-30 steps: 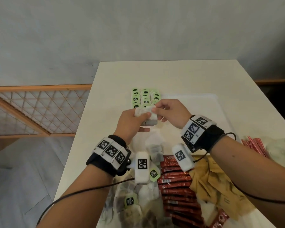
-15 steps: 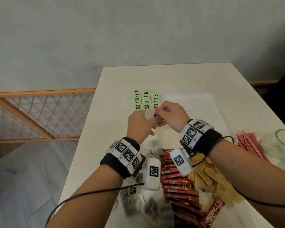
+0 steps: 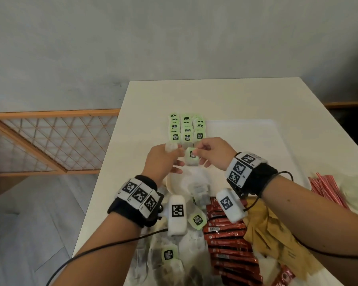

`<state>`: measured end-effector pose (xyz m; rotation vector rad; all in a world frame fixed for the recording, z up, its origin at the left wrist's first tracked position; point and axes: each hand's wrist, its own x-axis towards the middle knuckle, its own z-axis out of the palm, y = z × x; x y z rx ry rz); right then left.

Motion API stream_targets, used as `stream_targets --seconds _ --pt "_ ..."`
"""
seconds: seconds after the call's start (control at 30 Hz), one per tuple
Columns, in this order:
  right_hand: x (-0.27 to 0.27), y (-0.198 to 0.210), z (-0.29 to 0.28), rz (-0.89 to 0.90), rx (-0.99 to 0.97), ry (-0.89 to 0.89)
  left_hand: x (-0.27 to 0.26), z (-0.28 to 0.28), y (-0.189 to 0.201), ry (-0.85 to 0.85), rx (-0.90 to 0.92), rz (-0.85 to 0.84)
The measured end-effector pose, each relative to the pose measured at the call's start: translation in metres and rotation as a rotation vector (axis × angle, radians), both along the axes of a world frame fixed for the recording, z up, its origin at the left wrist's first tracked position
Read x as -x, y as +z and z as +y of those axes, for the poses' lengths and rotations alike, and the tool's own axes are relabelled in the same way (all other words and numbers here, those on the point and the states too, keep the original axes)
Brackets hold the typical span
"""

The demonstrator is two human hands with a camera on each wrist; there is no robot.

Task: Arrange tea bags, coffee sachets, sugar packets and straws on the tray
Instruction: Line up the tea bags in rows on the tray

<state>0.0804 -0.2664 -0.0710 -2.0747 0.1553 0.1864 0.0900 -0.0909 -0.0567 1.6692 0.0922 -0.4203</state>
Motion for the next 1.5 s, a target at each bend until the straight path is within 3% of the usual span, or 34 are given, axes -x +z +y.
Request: stream_targets --seconds 0.2,0.4,0.77,0.9,1.07,1.27,1.4,1.5 --pt "-0.036 -0.015 0.002 0.036 0.119 -0.095 -0.029 0.017 -0.006 0.160 0.069 0.051" --pt "-0.052 -0.017 0.023 0.016 -0.009 -0.048 -0.046 0.026 -0.013 0.243 0.046 -0.003" --pt "-0.063 -0.012 0.036 0.000 -0.098 -0.120 -0.036 0.031 -0.016 0.172 0.065 0.040" --pt "-0.051 0.001 0.027 -0.100 -0.023 -0.110 -0.029 0.026 -0.011 0.061 0.085 0.026" --pt "-0.029 0.021 0.018 -0.138 -0.112 -0.045 -0.018 0.007 -0.002 -0.049 0.072 0.008" --pt "-0.010 0.031 0.002 -0.157 -0.076 -0.076 -0.007 -0.011 0.007 -0.092 -0.024 -0.084" --pt "0.000 0.037 -0.004 -0.156 -0.154 -0.177 -0.002 -0.020 0.004 0.097 -0.185 -0.353" --pt "0.005 0.042 -0.006 -0.167 -0.107 -0.186 0.008 -0.031 0.008 -0.010 -0.222 -0.467"
